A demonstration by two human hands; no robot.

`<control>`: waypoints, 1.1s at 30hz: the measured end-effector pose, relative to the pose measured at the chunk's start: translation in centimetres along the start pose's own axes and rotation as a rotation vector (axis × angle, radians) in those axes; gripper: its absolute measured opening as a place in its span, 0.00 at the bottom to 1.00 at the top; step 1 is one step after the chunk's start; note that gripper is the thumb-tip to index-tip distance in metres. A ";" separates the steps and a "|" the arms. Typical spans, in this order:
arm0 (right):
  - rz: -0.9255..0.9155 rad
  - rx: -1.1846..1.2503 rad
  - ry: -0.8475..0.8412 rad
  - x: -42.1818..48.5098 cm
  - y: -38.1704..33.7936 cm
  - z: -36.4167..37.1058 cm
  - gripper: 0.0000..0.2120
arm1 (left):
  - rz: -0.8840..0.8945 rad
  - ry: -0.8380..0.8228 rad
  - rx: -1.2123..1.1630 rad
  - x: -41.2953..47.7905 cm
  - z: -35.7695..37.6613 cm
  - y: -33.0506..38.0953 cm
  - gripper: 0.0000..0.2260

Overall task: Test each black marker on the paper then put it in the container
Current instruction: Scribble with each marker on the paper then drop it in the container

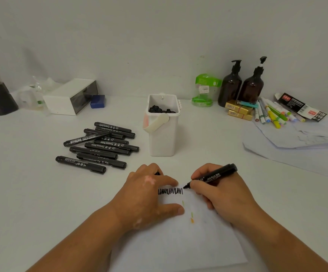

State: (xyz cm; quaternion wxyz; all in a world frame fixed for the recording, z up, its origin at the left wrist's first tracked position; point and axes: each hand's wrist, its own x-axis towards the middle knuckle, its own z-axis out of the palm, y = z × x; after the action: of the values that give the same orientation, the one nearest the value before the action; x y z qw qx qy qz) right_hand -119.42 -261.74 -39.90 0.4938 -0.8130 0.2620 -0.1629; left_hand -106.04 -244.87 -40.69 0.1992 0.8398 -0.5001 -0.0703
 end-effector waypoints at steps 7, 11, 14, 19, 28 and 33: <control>-0.008 -0.049 -0.022 0.0 0.2 0.0 0.05 | -0.005 0.001 -0.001 0.1 0.2 -0.2 0.31; -0.002 -0.057 -0.020 0.1 0.1 -0.1 0.05 | -0.003 0.005 -0.005 0.1 0.3 -0.2 0.31; 0.004 -0.041 0.002 0.1 0.1 -0.1 0.05 | -0.004 0.011 -0.018 0.1 0.3 -0.2 0.31; 0.001 -0.081 -0.008 0.2 0.1 -0.1 0.05 | -0.002 0.012 -0.021 0.1 0.3 -0.3 0.31; 0.004 -0.110 0.035 0.4 0.3 -0.1 0.04 | 0.001 0.013 -0.023 0.2 0.4 -0.4 0.31; 0.003 -0.138 0.020 0.4 0.2 -0.2 0.05 | -0.002 0.011 -0.036 0.1 0.3 -0.4 0.31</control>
State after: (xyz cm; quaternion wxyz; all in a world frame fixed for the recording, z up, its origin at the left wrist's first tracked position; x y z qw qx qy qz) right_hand -119.26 -262.14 -39.99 0.4343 -0.8430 0.2786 -0.1519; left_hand -105.80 -244.91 -41.10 0.2168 0.8371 -0.4967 -0.0749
